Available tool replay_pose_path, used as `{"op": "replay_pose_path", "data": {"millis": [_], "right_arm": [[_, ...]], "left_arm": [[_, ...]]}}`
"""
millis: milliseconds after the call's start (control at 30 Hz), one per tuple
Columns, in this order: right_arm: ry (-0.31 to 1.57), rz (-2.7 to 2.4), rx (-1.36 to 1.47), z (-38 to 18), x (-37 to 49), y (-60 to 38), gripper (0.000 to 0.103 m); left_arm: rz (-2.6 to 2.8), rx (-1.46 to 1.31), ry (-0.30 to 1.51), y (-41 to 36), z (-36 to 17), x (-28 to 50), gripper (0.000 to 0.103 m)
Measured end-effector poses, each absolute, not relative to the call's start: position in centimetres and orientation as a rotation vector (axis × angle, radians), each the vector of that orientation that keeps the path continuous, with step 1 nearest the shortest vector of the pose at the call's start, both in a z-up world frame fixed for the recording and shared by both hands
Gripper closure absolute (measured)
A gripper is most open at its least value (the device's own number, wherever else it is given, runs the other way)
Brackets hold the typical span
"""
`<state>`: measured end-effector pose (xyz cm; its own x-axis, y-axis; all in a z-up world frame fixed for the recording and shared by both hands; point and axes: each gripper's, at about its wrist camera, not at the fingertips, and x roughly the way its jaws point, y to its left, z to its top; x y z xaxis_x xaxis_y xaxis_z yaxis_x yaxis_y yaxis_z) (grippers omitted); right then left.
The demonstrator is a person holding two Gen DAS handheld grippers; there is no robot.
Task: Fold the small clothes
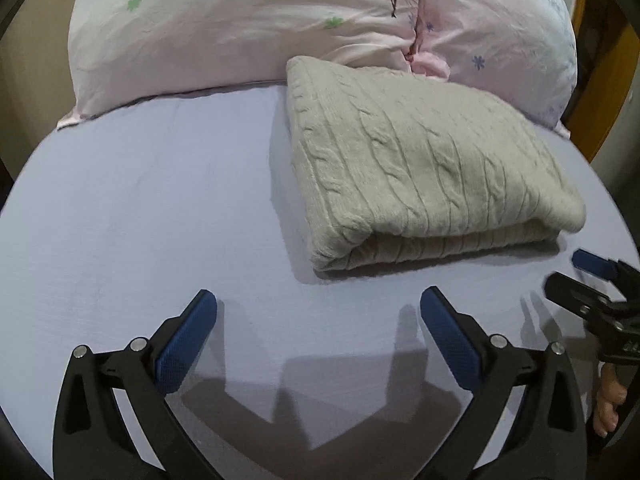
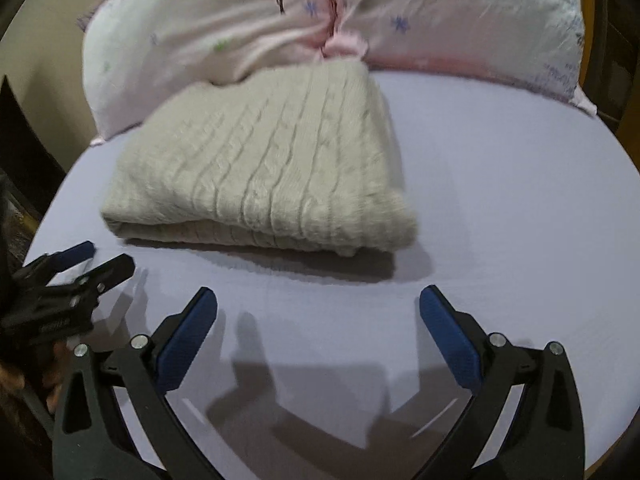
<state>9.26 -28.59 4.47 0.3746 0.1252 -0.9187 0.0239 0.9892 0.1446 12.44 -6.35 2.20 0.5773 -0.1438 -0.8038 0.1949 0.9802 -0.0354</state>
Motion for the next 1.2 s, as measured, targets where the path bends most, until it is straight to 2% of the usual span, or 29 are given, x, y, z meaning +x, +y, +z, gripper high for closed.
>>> {"op": "replay_pose_path", "data": {"millis": [200,1200], "right_arm": [[1.197,0.016,0.005,3.9,9.2,-26.5,0.002],[1.193,0.003,0.006,4.2,9.9,-25.7,0.002]], "left_arm": [[-0.173,0.115,0.939,-7.0,2.0,12.2,0.001],[-0.168,0.115,0.937,-7.0,2.0,12.2,0.001]]}}
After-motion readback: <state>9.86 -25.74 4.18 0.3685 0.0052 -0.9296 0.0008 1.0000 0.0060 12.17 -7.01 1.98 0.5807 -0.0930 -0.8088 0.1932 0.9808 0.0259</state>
